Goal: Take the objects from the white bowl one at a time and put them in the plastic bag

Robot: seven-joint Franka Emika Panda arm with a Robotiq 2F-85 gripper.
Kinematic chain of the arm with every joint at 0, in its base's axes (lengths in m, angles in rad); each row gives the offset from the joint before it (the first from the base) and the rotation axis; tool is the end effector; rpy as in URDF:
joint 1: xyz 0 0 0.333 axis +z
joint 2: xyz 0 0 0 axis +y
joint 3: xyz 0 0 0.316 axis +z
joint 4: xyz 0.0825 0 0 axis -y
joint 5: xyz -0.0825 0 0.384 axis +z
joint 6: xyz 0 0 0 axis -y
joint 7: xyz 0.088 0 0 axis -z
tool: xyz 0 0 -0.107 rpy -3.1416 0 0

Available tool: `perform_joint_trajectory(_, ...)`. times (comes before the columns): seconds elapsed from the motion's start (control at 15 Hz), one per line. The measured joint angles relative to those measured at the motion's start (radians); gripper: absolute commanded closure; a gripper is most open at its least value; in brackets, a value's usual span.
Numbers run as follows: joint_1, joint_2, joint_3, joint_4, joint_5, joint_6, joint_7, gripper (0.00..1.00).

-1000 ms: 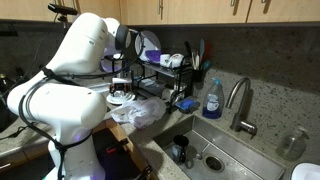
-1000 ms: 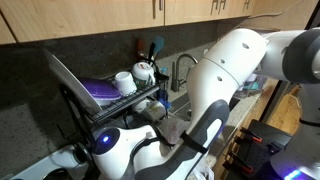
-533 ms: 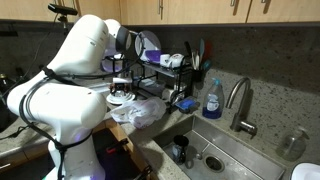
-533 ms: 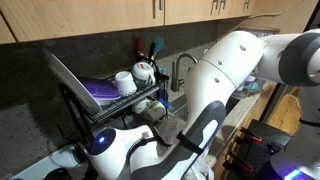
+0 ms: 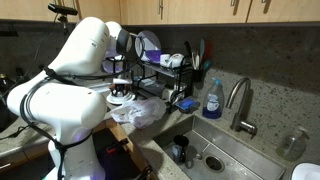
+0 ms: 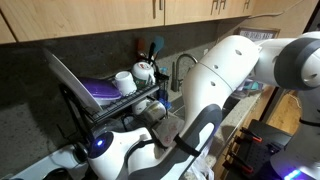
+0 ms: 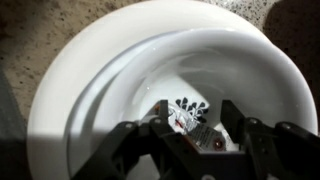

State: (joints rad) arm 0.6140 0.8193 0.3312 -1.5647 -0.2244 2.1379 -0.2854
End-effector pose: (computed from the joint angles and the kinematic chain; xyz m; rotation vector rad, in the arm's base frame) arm 0.4253 0.5266 0.1632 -2.4864 -1.8826 0.3257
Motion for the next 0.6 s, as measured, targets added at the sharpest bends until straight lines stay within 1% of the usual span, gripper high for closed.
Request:
perform_joint_trajectory(0.07,0.0,0.0,0.0,0.002,0.0,-0.002,0.0,0.8)
perform_joint_trajectory(0.13,-0.001,0.0,-0.001,0.004,0.0,-0.003,0.0,0.89)
perform_joint_trajectory(0.27,-0.003,0.001,-0.002,0.007,0.0,-0.003,0.0,0.98)
perform_joint_trajectory(0.4,-0.003,0.001,-0.006,0.008,0.0,-0.003,0.005,1.0)
perform_joint_trajectory(0.6,-0.004,0.001,-0.007,0.008,0.001,-0.003,0.033,0.96)
